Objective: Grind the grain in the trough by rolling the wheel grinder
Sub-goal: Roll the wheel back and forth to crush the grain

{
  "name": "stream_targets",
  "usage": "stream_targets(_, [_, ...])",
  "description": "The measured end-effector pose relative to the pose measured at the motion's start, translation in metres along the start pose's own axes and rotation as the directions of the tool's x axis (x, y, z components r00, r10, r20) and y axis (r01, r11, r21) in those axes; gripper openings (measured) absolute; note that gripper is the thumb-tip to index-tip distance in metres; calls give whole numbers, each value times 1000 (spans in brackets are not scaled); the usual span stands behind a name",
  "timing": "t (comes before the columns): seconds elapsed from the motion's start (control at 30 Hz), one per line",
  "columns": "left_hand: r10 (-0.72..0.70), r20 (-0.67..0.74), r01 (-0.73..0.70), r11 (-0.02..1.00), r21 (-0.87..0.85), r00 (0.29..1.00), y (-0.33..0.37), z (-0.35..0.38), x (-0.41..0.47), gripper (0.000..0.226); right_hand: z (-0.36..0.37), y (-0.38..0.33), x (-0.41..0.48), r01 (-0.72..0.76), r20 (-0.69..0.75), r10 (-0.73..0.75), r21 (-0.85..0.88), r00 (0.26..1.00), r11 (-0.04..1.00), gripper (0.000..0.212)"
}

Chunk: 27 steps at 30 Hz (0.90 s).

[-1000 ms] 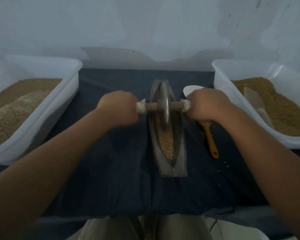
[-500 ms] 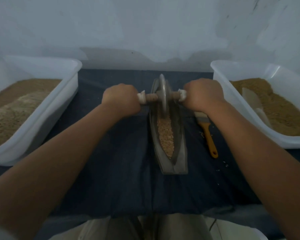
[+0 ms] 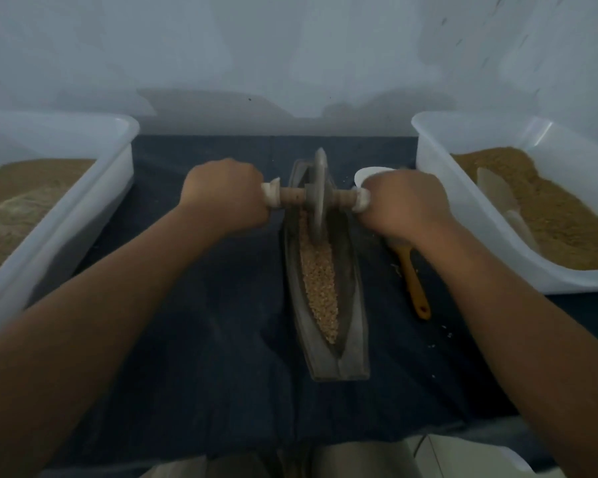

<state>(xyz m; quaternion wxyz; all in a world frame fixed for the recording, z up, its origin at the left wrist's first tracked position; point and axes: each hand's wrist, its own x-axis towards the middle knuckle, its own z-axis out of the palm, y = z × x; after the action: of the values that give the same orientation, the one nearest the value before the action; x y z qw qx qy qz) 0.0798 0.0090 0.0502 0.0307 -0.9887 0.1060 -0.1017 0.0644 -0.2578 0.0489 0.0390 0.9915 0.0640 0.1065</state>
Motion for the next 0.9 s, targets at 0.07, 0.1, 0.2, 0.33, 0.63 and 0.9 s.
stream_targets(0.07, [-10,11,11,1000,-25,1000,1,-3,2,34,-7,0,18,27,107,-23,-43,994,999,35])
stream_targets(0.1, [-4,40,5,999,-39,999,0,-4,-6,30,-9,2,18,41,153,-36,-28,988,999,33])
stream_targets(0.2, [101,73,-98,994,-44,992,-5,1,-53,23,-21,9,-27,106,282,-121,69,952,992,25])
stream_targets(0.33, [254,-202,-250,967,44,946,-11,0,-112,44,-33,14,-85,120,411,-183,176,893,977,34])
stream_targets(0.63, [-45,-12,44,998,-50,999,-4,10,5,27,-17,-4,13,43,25,-40,-98,999,994,38])
stream_targets(0.9, [132,-96,-144,980,-138,987,-15,16,-122,30,-46,3,-80,223,343,-226,48,912,974,29])
